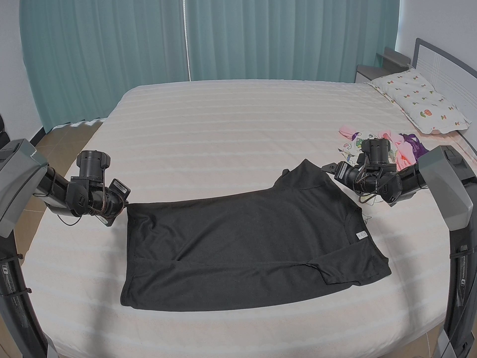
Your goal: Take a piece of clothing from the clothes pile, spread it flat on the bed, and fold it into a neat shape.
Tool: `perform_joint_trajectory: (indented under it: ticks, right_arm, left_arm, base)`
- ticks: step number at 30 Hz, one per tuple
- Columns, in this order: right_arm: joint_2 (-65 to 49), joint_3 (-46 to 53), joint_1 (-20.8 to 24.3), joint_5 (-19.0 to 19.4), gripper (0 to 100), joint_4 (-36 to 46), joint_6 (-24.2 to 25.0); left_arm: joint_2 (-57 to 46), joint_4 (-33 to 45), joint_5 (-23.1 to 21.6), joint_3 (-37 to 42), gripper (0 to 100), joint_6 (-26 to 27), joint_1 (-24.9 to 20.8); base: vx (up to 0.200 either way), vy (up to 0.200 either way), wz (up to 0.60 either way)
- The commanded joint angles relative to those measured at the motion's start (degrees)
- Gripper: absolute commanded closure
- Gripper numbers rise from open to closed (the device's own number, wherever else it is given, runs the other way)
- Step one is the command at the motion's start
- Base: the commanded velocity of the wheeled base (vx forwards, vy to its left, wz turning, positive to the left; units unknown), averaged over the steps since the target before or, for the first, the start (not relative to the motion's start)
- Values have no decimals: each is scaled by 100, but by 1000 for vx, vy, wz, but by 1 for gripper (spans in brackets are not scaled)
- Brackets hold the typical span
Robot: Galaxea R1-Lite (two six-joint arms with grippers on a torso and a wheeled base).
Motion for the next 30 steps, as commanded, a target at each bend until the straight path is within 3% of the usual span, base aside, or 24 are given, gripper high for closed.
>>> perform_joint_trajectory:
  ticks: [1, 19, 20, 30]
  right_arm:
    - [626, -840, -12, -51, 0, 283, -93]
    - [1338, -1851, 49, -227, 0, 485, -120]
    - [1347, -1877, 58, -227, 100, 493, -120]
    - [1110, -1675, 67, -482, 100, 546, 39]
  left_arm:
    - [42, -13, -8, 22, 100, -9, -48]
    - [69, -48, -8, 110, 100, 9, -21]
    - [69, -48, -8, 110, 100, 9, -21]
    - [60, -57, 9, 40, 100, 35, 5]
  base:
    - [0, 0, 0]
    - [0, 0, 0]
    - [0, 0, 0]
    - [0, 0, 0]
